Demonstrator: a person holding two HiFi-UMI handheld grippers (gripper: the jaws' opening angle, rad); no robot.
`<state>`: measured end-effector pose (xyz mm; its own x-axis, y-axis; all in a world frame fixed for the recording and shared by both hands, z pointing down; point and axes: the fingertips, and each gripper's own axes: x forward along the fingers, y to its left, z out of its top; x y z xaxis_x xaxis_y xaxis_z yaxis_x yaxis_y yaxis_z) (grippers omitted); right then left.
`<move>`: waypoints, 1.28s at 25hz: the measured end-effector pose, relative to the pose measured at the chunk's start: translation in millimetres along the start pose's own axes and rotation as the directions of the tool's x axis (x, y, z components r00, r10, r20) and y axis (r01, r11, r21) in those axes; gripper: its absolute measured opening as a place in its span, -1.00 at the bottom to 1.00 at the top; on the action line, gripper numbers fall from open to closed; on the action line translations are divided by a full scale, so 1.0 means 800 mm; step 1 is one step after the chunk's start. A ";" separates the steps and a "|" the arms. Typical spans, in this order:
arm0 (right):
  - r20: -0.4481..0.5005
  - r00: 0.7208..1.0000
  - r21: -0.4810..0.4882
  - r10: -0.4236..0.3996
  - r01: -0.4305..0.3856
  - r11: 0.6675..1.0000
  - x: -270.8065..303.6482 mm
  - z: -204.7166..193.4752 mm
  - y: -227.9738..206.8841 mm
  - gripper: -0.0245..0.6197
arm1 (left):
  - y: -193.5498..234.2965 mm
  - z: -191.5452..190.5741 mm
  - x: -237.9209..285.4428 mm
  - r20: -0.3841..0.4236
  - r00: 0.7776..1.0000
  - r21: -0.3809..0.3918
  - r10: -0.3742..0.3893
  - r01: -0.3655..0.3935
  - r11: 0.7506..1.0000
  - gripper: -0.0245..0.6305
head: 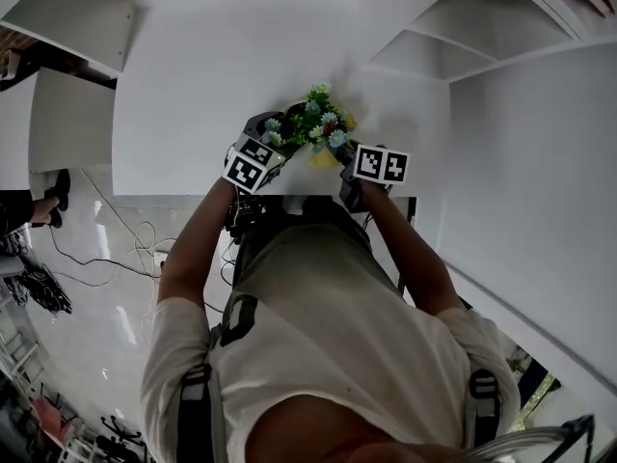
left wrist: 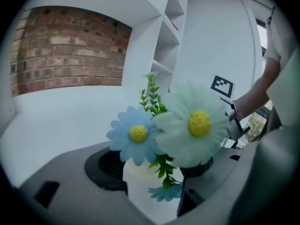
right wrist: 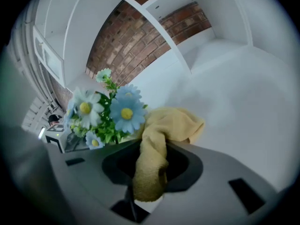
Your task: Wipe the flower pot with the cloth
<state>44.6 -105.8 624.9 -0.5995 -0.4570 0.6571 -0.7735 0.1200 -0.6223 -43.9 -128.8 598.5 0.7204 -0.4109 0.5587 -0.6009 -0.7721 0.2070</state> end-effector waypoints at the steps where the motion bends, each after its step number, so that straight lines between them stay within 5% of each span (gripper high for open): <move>1: -0.006 1.000 0.014 0.014 -0.014 1.000 0.002 -0.007 0.004 -0.56 | -0.001 -0.002 0.000 0.001 1.000 -0.015 0.014 -0.014 1.000 0.06; 8: -0.038 0.998 0.041 0.049 -0.048 0.998 0.011 -0.027 0.018 -0.56 | -0.019 -0.011 -0.009 -0.008 0.997 -0.086 0.074 -0.075 0.993 0.03; 14: -0.005 0.998 0.037 0.057 -0.057 0.998 -0.002 0.002 0.005 -0.56 | -0.012 0.000 -0.032 -0.018 1.000 0.016 -0.001 0.001 1.000 0.04; 21: 0.010 0.999 0.021 0.054 -0.054 0.998 0.002 0.017 0.004 -0.56 | -0.009 0.002 -0.002 -0.129 0.990 0.128 -0.064 0.080 0.989 0.08; 28: -0.020 0.996 0.027 0.089 -0.088 0.996 0.004 -0.010 0.019 -0.56 | -0.017 0.005 0.007 -0.046 0.997 0.047 0.056 -0.054 0.997 0.08; 32: -0.033 0.995 0.030 0.098 -0.097 0.995 0.013 -0.019 0.030 -0.56 | -0.014 0.005 0.001 0.016 0.990 -0.098 0.138 -0.135 0.986 0.08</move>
<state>16.6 -94.1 622.9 -0.6790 -0.4139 0.6063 -0.7049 0.1371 -0.6959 -35.0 -123.0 593.4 0.6362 -0.5208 0.5692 -0.7239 -0.6581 0.2069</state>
